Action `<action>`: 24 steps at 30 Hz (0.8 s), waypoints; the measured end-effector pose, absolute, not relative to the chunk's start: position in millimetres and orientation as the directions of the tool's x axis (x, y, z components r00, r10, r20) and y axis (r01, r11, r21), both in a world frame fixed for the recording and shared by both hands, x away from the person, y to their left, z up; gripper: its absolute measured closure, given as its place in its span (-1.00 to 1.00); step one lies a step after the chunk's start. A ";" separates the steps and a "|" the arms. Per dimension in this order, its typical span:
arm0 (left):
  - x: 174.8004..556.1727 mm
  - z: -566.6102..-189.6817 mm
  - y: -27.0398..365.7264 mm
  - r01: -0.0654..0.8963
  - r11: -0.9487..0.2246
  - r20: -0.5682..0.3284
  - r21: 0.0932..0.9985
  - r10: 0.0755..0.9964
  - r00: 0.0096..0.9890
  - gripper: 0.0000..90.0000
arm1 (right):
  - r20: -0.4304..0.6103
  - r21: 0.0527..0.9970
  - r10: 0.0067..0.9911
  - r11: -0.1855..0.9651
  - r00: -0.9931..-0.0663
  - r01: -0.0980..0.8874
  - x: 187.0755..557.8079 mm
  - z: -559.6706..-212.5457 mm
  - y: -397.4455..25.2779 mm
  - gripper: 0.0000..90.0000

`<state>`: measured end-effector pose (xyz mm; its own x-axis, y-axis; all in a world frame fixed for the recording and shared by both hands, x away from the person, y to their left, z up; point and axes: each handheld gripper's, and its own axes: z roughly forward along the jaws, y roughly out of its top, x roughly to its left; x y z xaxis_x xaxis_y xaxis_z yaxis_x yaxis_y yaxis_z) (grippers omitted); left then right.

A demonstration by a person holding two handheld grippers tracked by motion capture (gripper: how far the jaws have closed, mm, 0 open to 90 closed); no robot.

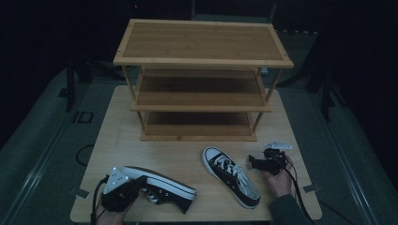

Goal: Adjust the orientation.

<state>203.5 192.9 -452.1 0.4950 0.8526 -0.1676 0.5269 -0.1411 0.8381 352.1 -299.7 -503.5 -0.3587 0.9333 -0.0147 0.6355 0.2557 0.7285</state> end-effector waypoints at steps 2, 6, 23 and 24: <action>206.1 -451.5 190.9 0.519 -0.133 -0.170 0.844 0.852 0.495 0.88 | -0.015 0.728 0.933 0.256 -0.359 0.636 352.1 -503.5 -299.7 -0.75; 214.2 -450.7 188.1 0.507 -0.108 -0.188 0.855 0.847 0.497 0.85 | -0.015 0.728 0.933 0.256 -0.359 0.636 352.1 -503.5 -299.7 -0.75; 254.3 -440.2 156.0 0.459 -0.205 -0.061 0.864 0.865 0.499 0.70 | -0.015 0.728 0.933 0.256 -0.359 0.636 352.1 -503.5 -299.8 -0.75; 257.3 -440.3 154.7 0.460 -0.204 -0.062 0.864 0.865 0.499 0.70 | -0.016 0.728 0.933 0.257 -0.360 0.635 352.1 -503.5 -299.9 -0.75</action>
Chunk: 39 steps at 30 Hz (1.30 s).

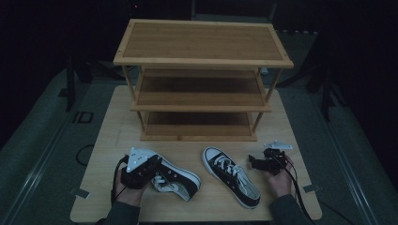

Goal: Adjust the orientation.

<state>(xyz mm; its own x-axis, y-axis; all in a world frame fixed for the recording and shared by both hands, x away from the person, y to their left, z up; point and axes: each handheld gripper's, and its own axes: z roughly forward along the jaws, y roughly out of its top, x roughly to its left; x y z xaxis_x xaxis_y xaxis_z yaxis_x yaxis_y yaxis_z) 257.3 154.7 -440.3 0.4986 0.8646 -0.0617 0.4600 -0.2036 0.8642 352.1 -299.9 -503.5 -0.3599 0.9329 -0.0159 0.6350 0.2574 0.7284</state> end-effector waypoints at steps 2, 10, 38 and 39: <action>263.5 -440.9 151.9 0.460 -0.210 -0.058 0.863 0.863 0.502 0.67 | -0.016 0.728 0.933 0.258 -0.360 0.635 352.1 -503.5 -299.9 -0.75; 288.0 -447.9 140.8 0.474 -0.195 -0.072 0.859 0.870 0.488 0.63 | -0.017 0.728 0.933 0.258 -0.360 0.635 352.1 -503.5 -299.9 -0.75; 277.4 -440.4 112.6 0.480 -0.187 -0.047 0.857 0.899 0.435 -0.13 | -0.015 0.729 0.933 0.256 -0.359 0.635 352.2 -503.5 -299.8 -0.75; 274.8 -442.5 110.3 0.485 -0.192 -0.040 0.853 0.903 0.428 -0.13 | -0.015 0.729 0.933 0.256 -0.359 0.635 352.2 -503.5 -299.8 -0.75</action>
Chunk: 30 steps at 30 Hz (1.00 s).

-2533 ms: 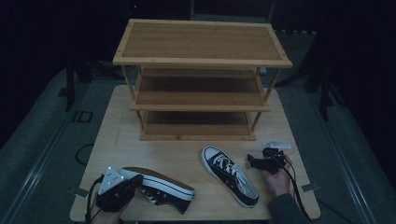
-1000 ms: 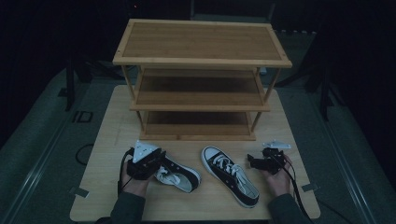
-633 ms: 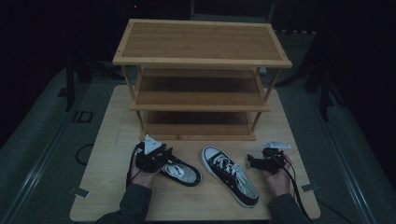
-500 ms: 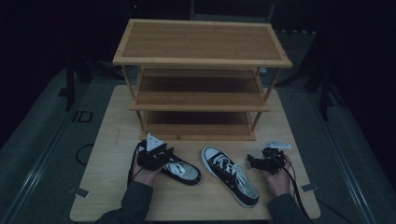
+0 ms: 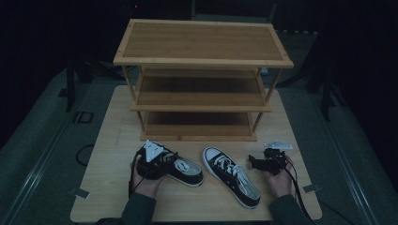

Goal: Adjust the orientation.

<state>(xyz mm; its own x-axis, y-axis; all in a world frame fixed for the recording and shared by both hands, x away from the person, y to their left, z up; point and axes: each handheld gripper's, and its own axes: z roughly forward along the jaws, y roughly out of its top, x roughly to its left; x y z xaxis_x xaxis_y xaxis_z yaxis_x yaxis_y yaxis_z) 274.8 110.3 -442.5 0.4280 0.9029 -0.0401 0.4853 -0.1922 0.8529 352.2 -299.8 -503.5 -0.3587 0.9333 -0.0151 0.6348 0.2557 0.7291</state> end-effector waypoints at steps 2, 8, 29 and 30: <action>270.1 -447.0 107.8 0.498 -0.196 -0.032 0.845 0.911 0.411 -0.19 | -0.015 0.729 0.933 0.256 -0.359 0.635 352.3 -503.5 -299.8 -0.75; 263.3 -459.3 111.4 0.545 -0.179 -0.083 0.819 0.903 0.422 -0.02 | -0.015 0.729 0.933 0.256 -0.359 0.635 352.3 -503.5 -299.8 -0.75; 239.3 -456.4 160.4 0.591 -0.143 -0.105 0.794 0.925 0.365 0.75 | -0.015 0.729 0.933 0.256 -0.359 0.635 352.2 -503.5 -299.8 -0.75; 239.3 -457.0 161.4 0.600 -0.142 -0.111 0.787 0.924 0.366 0.75 | -0.015 0.729 0.933 0.256 -0.359 0.635 352.2 -503.5 -299.8 -0.75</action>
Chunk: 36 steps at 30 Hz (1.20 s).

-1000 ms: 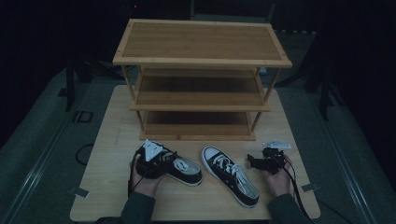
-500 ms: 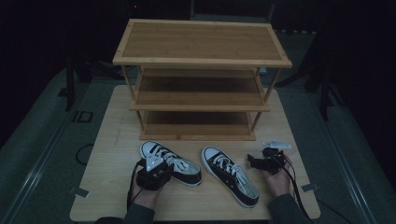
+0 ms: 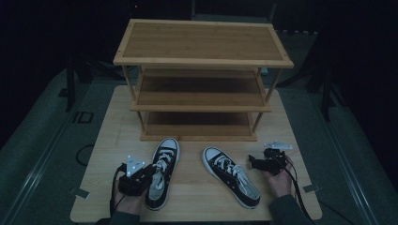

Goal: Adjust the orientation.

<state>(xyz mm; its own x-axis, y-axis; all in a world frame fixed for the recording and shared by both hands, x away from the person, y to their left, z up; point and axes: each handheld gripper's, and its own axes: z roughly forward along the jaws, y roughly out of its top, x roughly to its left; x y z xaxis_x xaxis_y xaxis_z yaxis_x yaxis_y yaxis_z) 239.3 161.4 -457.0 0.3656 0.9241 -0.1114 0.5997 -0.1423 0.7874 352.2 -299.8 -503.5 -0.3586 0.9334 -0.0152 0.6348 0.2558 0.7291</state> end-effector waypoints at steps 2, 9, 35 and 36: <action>239.1 -460.4 160.6 0.616 -0.158 -0.112 0.772 0.920 0.377 0.61 | -0.015 0.729 0.933 0.256 -0.359 0.635 352.3 -503.5 -299.8 -0.75; 243.2 -463.7 158.5 0.640 -0.180 -0.109 0.747 0.916 0.385 0.66 | -0.015 0.729 0.933 0.256 -0.359 0.635 352.2 -503.5 -299.8 -0.75; 258.8 -468.7 182.1 0.655 0.011 -0.357 0.756 0.845 0.398 0.96 | -0.017 0.729 0.933 0.258 -0.360 0.634 352.3 -503.5 -300.0 -0.75; 258.7 -467.8 181.7 0.653 0.015 -0.361 0.757 0.842 0.400 0.96 | -0.017 0.729 0.933 0.258 -0.360 0.634 352.3 -503.5 -300.0 -0.75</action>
